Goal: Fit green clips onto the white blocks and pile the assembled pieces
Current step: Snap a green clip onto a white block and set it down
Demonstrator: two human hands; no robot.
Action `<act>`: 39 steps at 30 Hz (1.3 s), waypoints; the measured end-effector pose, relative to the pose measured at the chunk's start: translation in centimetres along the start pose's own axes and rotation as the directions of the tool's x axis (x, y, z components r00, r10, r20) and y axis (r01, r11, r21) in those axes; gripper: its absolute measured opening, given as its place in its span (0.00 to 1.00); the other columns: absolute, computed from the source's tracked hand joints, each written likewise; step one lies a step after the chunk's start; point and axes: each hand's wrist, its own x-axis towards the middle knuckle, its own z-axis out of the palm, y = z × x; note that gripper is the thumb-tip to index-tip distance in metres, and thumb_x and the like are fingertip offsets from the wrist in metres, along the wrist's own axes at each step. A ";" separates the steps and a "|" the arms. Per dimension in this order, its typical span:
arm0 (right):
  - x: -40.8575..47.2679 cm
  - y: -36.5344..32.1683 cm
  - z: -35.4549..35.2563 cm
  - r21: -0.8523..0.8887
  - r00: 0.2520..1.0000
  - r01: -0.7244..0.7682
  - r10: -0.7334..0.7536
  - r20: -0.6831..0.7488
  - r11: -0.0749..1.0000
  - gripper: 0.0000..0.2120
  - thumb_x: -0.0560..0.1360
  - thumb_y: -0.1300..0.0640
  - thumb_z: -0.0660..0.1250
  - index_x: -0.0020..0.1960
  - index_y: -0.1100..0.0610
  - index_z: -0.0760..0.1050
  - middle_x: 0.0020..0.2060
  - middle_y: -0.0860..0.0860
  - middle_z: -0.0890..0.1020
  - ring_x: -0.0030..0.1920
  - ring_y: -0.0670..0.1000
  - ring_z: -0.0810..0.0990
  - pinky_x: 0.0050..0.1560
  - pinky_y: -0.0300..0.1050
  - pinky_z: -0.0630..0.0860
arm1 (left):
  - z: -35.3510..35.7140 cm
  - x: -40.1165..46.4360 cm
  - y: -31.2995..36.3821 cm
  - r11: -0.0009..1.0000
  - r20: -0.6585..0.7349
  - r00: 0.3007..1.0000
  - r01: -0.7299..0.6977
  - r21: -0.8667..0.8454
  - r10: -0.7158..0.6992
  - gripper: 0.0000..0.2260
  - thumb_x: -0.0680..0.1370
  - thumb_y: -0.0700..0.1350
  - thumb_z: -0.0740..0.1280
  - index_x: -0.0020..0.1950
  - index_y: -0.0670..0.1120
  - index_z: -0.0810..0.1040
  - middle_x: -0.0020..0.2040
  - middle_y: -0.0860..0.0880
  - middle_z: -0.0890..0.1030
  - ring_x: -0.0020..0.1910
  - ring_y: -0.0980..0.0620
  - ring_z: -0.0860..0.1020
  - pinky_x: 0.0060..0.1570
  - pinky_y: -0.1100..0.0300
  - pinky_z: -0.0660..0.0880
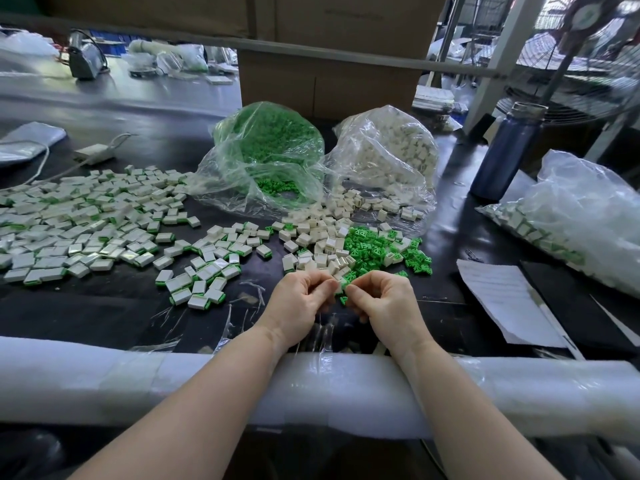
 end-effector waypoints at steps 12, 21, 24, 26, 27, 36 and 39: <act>0.1 -0.1 -0.3 -0.099 0.999 -0.010 0.015 0.049 0.995 0.12 0.71 0.65 0.69 0.31 0.55 0.75 0.23 0.46 0.75 0.25 0.42 0.71 0.27 0.34 0.69 | -0.1 -0.1 -0.1 0.991 0.064 0.998 -0.024 0.134 0.016 0.06 0.77 0.42 0.67 0.45 0.42 0.82 0.37 0.50 0.79 0.37 0.56 0.74 0.45 0.60 0.73; -0.1 -0.3 -0.1 -0.023 0.999 0.040 -0.041 -0.008 0.999 0.05 0.71 0.66 0.68 0.39 0.58 0.77 0.30 0.51 0.77 0.31 0.46 0.73 0.35 0.40 0.72 | -0.1 0.0 0.1 0.997 0.064 0.998 -0.023 0.067 0.019 0.06 0.77 0.41 0.65 0.46 0.41 0.81 0.39 0.39 0.80 0.36 0.52 0.74 0.40 0.56 0.73; -0.1 -0.4 -0.1 0.045 0.997 0.069 -0.068 -0.018 0.997 0.06 0.71 0.68 0.68 0.43 0.57 0.77 0.34 0.53 0.80 0.34 0.46 0.76 0.37 0.39 0.75 | 0.0 0.0 0.1 0.998 0.066 0.998 -0.027 0.058 0.023 0.05 0.78 0.41 0.64 0.47 0.42 0.79 0.35 0.47 0.78 0.33 0.55 0.73 0.37 0.62 0.72; -0.1 -0.4 -0.1 0.059 0.997 0.069 -0.067 -0.033 0.996 0.06 0.71 0.68 0.69 0.40 0.58 0.78 0.34 0.52 0.81 0.34 0.45 0.78 0.38 0.37 0.76 | 0.2 -0.1 0.3 1.000 0.057 0.998 -0.007 0.004 0.006 0.03 0.78 0.40 0.63 0.50 0.44 0.76 0.34 0.49 0.77 0.32 0.55 0.74 0.36 0.65 0.73; 0.0 -0.4 -0.1 0.061 0.997 0.062 -0.060 -0.044 0.996 0.07 0.70 0.68 0.69 0.39 0.57 0.78 0.33 0.51 0.81 0.33 0.43 0.78 0.36 0.36 0.76 | 0.3 -0.1 0.3 1.000 0.055 0.998 -0.003 -0.012 0.004 0.03 0.78 0.40 0.64 0.50 0.45 0.75 0.34 0.49 0.77 0.32 0.54 0.74 0.37 0.64 0.74; 0.0 -0.1 -0.2 0.066 0.997 0.060 -0.056 -0.058 0.996 0.06 0.71 0.64 0.71 0.37 0.55 0.80 0.27 0.46 0.80 0.28 0.41 0.76 0.32 0.35 0.74 | 0.4 -0.1 0.0 0.994 0.004 0.999 -0.054 0.092 0.054 0.04 0.76 0.40 0.67 0.49 0.42 0.79 0.44 0.43 0.81 0.45 0.44 0.79 0.51 0.50 0.76; 0.0 -0.1 -0.1 0.062 0.997 0.063 -0.060 -0.047 0.996 0.07 0.72 0.65 0.70 0.37 0.56 0.79 0.29 0.49 0.81 0.29 0.43 0.77 0.33 0.38 0.77 | 0.3 0.0 -0.1 0.990 0.010 0.997 -0.076 0.116 0.075 0.05 0.77 0.40 0.66 0.48 0.42 0.81 0.44 0.43 0.82 0.45 0.46 0.79 0.51 0.55 0.75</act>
